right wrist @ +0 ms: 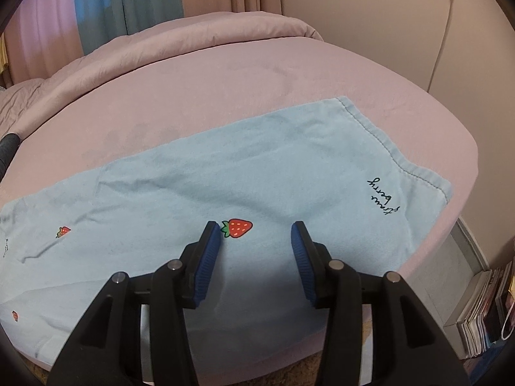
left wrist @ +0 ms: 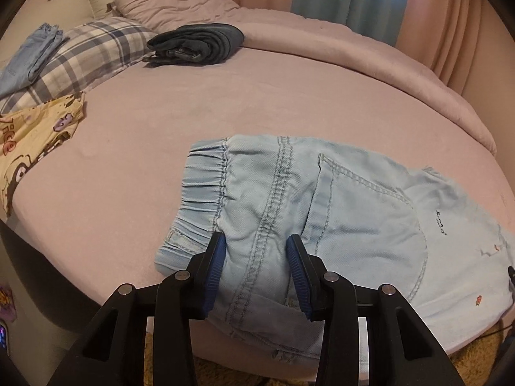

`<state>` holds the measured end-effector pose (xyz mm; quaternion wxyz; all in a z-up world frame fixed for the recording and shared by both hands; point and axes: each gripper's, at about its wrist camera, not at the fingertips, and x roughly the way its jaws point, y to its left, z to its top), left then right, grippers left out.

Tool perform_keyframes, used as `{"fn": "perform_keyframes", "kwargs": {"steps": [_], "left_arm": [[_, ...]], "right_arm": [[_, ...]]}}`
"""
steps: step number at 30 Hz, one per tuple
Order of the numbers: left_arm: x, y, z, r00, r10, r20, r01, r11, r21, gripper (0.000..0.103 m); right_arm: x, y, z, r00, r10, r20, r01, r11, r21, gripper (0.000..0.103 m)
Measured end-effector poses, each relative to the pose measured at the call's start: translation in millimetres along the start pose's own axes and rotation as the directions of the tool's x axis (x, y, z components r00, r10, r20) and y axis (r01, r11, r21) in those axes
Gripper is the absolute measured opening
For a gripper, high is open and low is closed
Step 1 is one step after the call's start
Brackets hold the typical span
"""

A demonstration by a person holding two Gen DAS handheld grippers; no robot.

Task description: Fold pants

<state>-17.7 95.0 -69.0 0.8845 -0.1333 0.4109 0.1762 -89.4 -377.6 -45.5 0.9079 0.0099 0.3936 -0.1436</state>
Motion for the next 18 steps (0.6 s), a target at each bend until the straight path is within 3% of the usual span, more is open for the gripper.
{"fn": "perform_keyframes", "kwargs": {"steps": [18], "left_arm": [[0.9, 5.3, -1.3, 0.999, -0.036, 0.01, 0.037, 0.999, -0.037, 0.042]], "right_arm": [[-0.3, 6.5, -5.4, 1.0, -0.022, 0.013, 0.022, 1.0, -0.009, 0.046]]}}
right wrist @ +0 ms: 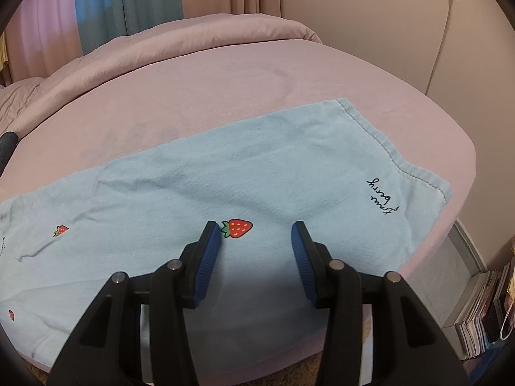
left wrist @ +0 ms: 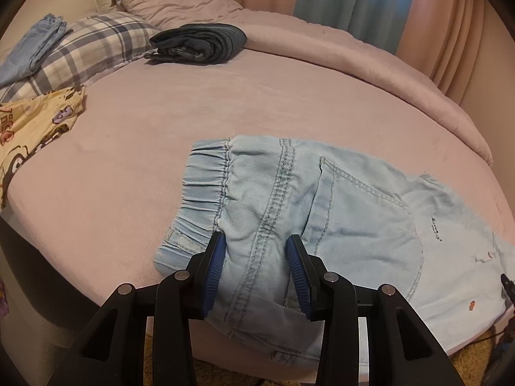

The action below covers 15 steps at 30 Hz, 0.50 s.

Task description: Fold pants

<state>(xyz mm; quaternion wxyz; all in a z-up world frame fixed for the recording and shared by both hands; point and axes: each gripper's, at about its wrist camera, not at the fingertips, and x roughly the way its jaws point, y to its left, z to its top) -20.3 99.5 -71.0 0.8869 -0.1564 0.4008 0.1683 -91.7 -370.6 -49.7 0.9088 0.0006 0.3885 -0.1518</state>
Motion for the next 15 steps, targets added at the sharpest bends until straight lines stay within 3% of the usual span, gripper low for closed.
{"fn": "perform_keyframes", "kwargs": {"steps": [15], "left_arm": [[-0.4, -0.4, -1.3, 1.0, -0.006, 0.005, 0.006, 1.0, -0.006, 0.042]], "right_arm": [[0.2, 2.2, 0.6, 1.0, -0.005, -0.003, 0.005, 1.0, 0.001, 0.046]]}}
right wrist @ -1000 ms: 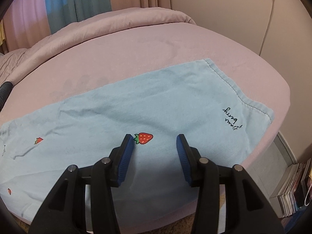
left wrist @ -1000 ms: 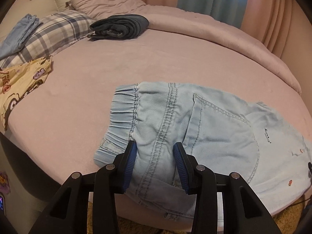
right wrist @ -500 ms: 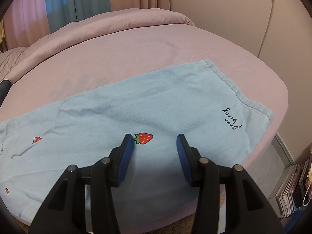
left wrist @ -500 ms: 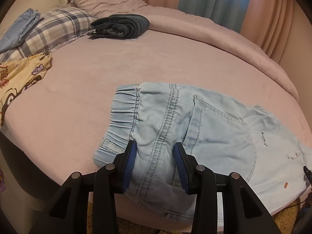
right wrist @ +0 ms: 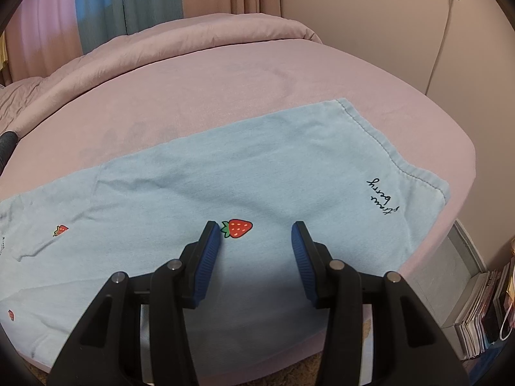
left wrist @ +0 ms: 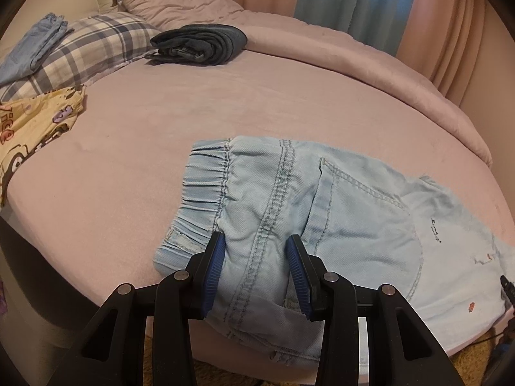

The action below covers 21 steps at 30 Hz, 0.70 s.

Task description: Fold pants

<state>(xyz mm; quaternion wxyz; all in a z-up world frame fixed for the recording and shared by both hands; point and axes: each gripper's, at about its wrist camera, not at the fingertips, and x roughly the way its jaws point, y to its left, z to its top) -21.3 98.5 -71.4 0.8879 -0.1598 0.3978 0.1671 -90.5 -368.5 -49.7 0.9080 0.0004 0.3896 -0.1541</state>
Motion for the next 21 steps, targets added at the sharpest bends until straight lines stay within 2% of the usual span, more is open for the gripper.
{"fn": "perform_keyframes", "kwargs": {"steps": [7, 21], "left_arm": [[0.2, 5.0, 2.0, 1.0, -0.025, -0.004, 0.025, 0.999, -0.021, 0.042], [0.9, 5.0, 1.6, 1.0, -0.022, 0.005, 0.022, 1.0, -0.015, 0.042]], "right_arm": [[-0.9, 0.6, 0.5, 1.0, -0.002, -0.002, 0.002, 1.0, 0.002, 0.046], [1.6, 0.8, 0.9, 1.0, -0.009, -0.004, 0.009, 1.0, 0.002, 0.047]]}}
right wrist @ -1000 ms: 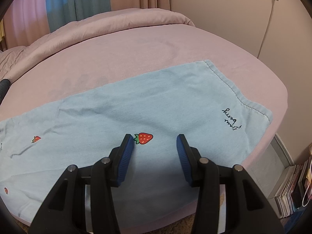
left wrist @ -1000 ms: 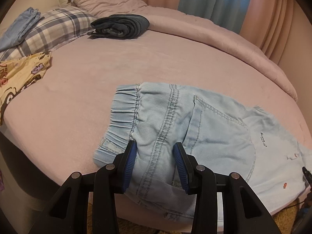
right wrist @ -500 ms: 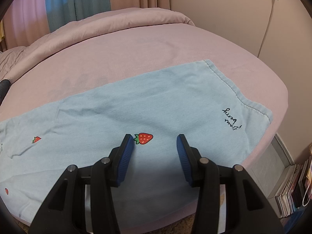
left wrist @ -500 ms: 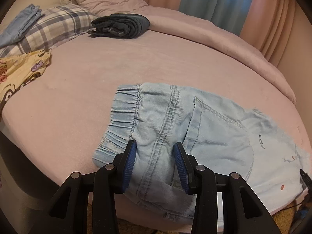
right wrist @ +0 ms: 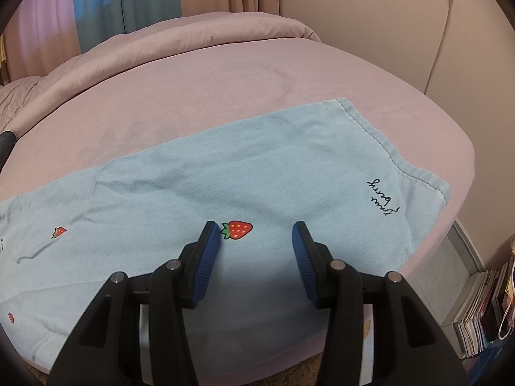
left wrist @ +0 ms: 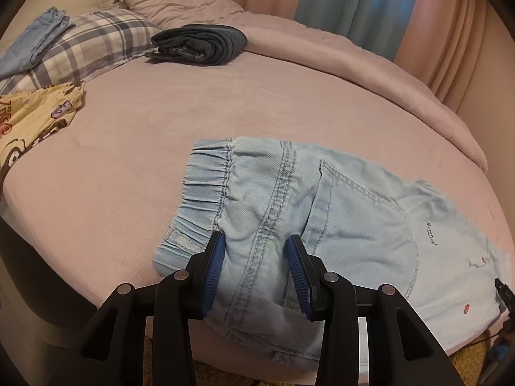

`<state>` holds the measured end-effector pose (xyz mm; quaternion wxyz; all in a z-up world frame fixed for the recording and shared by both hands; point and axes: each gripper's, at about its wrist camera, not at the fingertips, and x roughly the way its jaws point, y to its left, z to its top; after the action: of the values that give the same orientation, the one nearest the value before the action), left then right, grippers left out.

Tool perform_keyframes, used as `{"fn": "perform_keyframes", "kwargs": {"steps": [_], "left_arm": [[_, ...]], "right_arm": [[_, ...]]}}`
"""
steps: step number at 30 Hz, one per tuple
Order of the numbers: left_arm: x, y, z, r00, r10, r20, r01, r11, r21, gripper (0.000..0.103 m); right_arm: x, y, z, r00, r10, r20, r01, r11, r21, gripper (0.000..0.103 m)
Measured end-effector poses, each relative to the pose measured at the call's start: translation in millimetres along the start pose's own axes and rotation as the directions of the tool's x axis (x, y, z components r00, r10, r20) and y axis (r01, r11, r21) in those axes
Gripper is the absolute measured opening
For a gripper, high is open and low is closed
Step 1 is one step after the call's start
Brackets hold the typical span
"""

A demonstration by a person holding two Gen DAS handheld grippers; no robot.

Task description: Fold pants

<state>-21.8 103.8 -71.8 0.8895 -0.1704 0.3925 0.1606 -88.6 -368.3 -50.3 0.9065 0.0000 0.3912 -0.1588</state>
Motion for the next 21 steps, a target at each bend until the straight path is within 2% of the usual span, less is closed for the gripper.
{"fn": "perform_keyframes", "kwargs": {"steps": [7, 15, 21], "left_arm": [[-0.7, -10.4, -3.8, 0.999, 0.048, 0.012, -0.048, 0.998, 0.034, 0.042], [-0.6, -11.1, -3.9, 0.999, 0.052, 0.011, -0.053, 0.998, 0.033, 0.042], [-2.8, -16.9, -4.0, 0.996, 0.085, 0.017, -0.086, 0.995, 0.053, 0.042]], "right_arm": [[0.7, -2.3, -1.0, 1.0, 0.009, 0.004, -0.009, 1.0, 0.008, 0.048], [2.0, -2.8, 0.6, 1.0, 0.008, 0.001, -0.008, 1.0, 0.013, 0.05], [0.4, 1.0, 1.9, 1.0, -0.012, -0.004, 0.012, 1.0, 0.004, 0.051]]}}
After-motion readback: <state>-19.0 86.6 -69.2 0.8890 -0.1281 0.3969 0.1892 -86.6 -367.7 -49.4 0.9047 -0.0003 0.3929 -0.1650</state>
